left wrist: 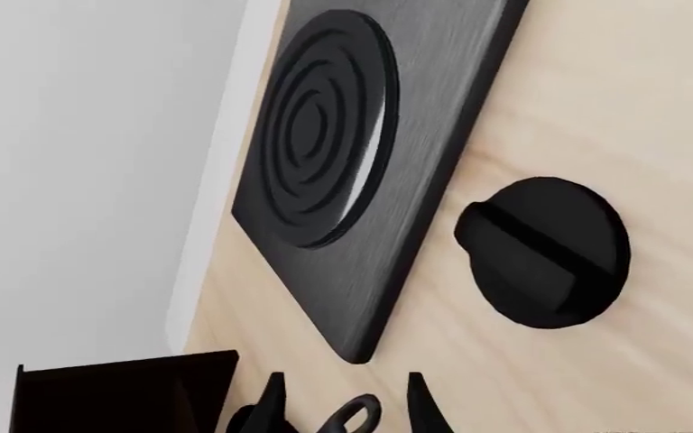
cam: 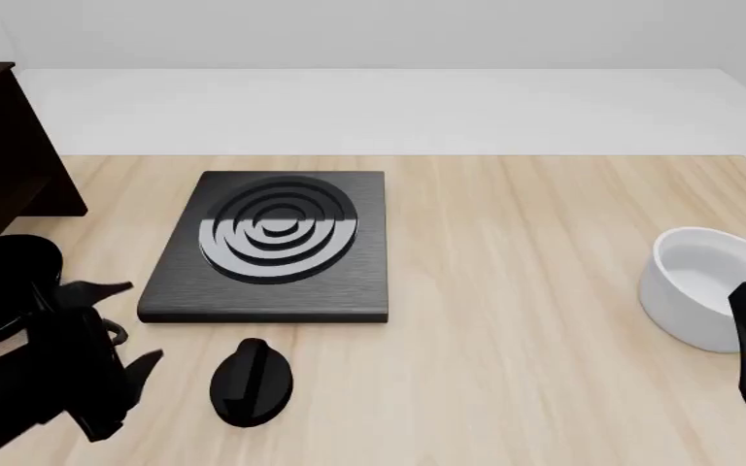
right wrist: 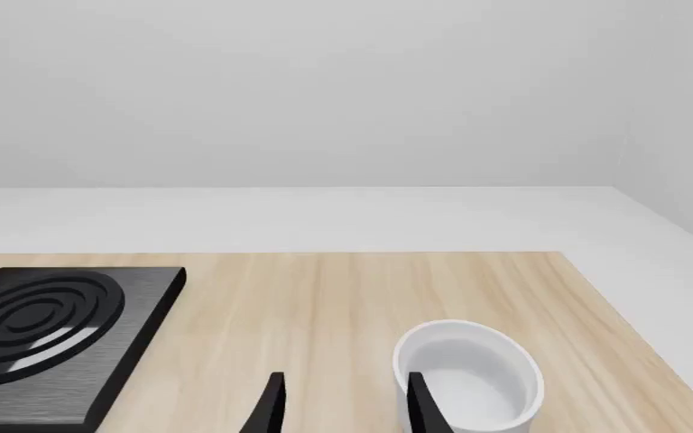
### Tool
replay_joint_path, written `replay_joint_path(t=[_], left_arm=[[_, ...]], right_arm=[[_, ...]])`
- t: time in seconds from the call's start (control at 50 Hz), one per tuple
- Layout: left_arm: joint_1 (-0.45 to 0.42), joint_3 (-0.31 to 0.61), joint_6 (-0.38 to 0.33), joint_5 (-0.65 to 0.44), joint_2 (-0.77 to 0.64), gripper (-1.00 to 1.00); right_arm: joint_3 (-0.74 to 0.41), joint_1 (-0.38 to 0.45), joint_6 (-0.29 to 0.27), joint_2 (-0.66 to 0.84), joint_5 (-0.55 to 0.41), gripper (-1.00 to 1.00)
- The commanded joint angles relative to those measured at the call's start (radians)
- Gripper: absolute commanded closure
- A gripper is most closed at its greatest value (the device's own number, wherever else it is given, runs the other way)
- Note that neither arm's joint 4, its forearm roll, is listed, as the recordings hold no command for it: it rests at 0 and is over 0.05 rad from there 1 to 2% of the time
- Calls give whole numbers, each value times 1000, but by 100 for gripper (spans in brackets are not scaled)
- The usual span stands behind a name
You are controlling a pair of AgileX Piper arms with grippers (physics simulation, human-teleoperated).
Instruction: Put the frying pan under the cabinet shelf.
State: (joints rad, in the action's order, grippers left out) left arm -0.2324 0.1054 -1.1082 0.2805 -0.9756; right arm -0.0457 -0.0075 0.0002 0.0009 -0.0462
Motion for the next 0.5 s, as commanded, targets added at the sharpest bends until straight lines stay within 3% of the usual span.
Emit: replay_joint_path(t=[0.02,0.22,0.5], left_arm=[[-48,-9,12,-28,30,-100],[-109,2,38,-84,87,-100],[-185,-41,46,-33,153,-100]], right_arm=[[0,0,0,0,0,-100],[0,0,0,0,0,-100],[0,0,0,0,0,-100]])
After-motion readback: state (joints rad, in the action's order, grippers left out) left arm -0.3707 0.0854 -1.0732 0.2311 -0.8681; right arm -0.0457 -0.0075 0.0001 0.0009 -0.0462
